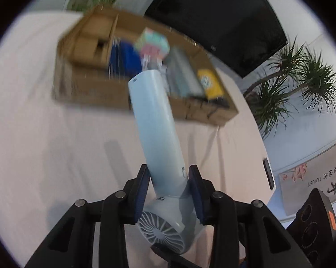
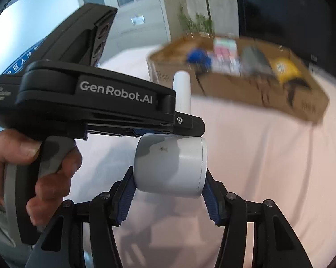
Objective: Organize rigid objects
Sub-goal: 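Lower the hair dryer into the box's divider compartment, open right tool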
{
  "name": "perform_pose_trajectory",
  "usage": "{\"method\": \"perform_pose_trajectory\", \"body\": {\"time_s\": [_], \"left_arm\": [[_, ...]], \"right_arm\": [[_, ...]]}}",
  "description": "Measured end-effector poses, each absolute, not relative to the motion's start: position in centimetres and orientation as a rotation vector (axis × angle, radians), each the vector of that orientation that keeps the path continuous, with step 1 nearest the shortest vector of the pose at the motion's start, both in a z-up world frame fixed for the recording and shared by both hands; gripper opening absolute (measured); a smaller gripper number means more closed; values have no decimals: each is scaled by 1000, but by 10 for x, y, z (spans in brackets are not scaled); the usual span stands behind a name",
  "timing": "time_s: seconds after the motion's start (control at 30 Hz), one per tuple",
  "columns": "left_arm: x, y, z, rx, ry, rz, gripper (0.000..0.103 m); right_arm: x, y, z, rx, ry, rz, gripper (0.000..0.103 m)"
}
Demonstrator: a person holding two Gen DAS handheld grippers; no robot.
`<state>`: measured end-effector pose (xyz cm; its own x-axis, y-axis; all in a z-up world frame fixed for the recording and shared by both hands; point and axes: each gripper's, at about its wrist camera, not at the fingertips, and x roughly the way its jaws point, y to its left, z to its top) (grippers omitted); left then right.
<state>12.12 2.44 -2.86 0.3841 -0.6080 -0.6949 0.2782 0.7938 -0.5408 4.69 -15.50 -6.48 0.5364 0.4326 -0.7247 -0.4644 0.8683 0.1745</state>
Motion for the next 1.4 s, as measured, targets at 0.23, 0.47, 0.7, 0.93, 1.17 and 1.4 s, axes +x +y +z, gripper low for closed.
{"method": "perform_pose_trajectory", "body": {"time_s": [0.23, 0.47, 0.7, 0.93, 1.17, 1.4], "left_arm": [[218, 70, 42, -303, 877, -562, 34], [333, 81, 37, -274, 927, -578, 34], [408, 85, -32, -303, 1094, -606, 34], [406, 83, -40, -254, 1117, -604, 30], [385, 86, -30, -208, 1090, -550, 30], [277, 93, 30, -21, 762, -343, 85]], "right_arm": [[145, -97, -4, -12, 722, 574, 54], [275, -49, 8, 45, 782, 548, 53], [371, -30, -46, 120, 989, 496, 53], [385, -19, -57, 92, 1044, 552, 58], [382, -20, -54, 72, 1010, 563, 52], [312, -69, -25, -28, 810, 493, 100]]}}
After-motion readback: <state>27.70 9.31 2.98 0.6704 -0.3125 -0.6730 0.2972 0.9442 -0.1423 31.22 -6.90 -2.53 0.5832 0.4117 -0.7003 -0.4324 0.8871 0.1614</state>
